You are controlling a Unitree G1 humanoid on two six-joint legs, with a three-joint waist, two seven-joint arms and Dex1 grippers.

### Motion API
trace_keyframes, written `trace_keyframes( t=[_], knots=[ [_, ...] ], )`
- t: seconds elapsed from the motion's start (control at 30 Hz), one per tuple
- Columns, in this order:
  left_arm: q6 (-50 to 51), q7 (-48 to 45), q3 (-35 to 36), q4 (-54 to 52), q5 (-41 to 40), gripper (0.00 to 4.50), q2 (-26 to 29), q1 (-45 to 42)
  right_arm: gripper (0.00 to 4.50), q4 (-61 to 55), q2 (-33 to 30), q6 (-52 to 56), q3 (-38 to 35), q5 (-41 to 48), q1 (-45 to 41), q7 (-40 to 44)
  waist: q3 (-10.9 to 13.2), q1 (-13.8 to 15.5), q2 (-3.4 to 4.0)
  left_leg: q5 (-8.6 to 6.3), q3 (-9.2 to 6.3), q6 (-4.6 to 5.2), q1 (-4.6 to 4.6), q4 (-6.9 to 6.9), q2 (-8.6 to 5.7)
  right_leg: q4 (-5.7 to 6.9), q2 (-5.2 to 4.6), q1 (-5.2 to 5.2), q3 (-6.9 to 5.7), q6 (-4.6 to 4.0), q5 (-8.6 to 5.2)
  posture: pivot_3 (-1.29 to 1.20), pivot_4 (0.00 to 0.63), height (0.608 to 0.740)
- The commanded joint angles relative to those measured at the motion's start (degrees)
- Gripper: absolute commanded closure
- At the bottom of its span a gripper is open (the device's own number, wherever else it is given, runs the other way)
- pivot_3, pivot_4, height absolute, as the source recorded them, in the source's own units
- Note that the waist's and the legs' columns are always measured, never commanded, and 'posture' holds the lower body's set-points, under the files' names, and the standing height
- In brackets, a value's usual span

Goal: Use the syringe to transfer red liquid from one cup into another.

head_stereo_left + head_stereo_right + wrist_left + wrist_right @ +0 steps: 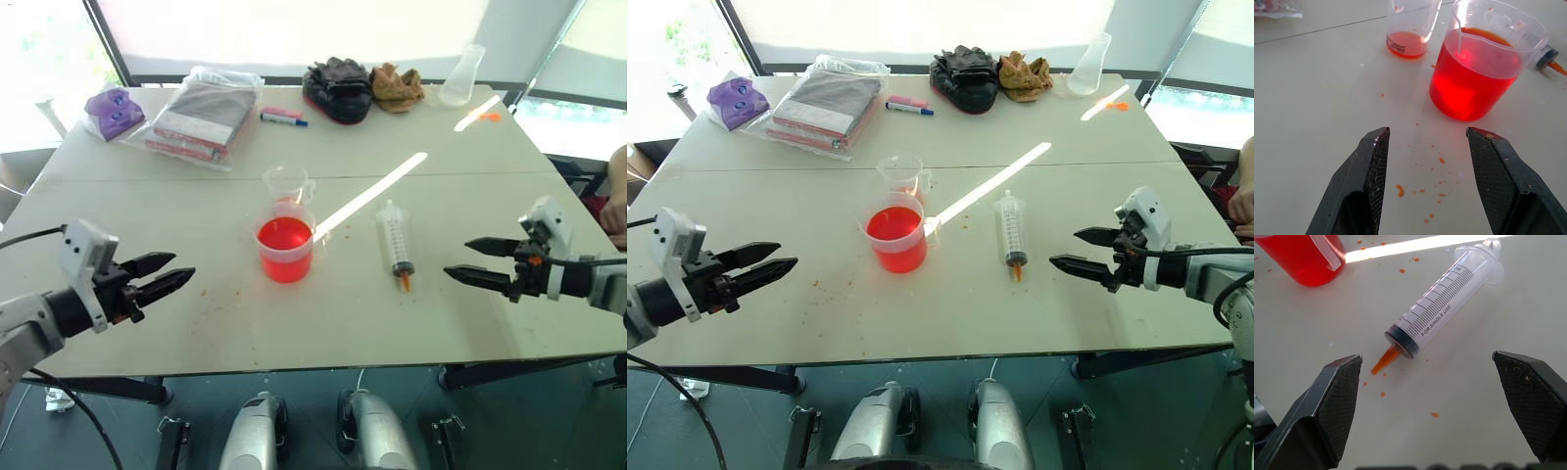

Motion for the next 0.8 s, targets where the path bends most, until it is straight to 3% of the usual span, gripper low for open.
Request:
trace_keyframes(
  t=[0.03,0.2,0.37,0.53,0.8],
  knots=[
    [-0.3,-1.7,1.5,2.6,-1.3,1.92,3.8,-5.7,0.05,1.0,-2.0,5.6,0.4,1.6,-4.0,-1.2,0.0,0.1,-0.01,0.0,0.0,0.0,0.0,0.0,0.0,0.0,0.0,0.0,0.0,0.0,0.0,0.0,0.15,0.74],
    [0.9,-8.8,-2.1,11.7,-3.5,1.92,11.3,-19.7,0.05,6.3,-6.3,16.5,9.2,0.6,-18.0,-0.8,0.0,-0.1,0.15,0.01,0.01,0.01,-0.06,0.09,0.0,0.02,0.01,-0.08,-0.06,-0.08,0.06,0.0,0.15,0.74],
    [0.9,-21.9,-10.9,19.0,-3.5,1.92,17.1,-31.1,0.05,18.1,-2.8,28.9,20.0,-1.3,-40.9,-1.6,0.1,-0.5,0.21,0.08,0.2,0.16,-0.18,-0.09,-0.01,0.03,0.12,-0.32,0.02,-0.09,0.07,0.0,0.15,0.74],
    [-3.0,-26.7,-18.5,23.1,1.4,1.92,16.1,-40.8,0.05,29.0,2.8,31.6,29.2,-5.1,-52.8,-0.3,0.1,-0.2,0.19,0.13,0.29,0.19,-0.16,-0.19,-0.02,0.13,0.23,-0.34,0.03,-0.04,0.07,0.0,0.15,0.74],
    [-0.7,-26.3,-19.2,20.1,-0.9,1.92,11.3,-44.4,0.05,48.3,13.0,28.9,41.3,-13.7,-62.6,2.3,0.1,-0.3,0.17,0.1,0.38,0.29,-0.2,0.02,-0.05,0.2,0.16,-0.27,0.08,0.25,0.16,0.0,0.15,0.74]
  ],
)
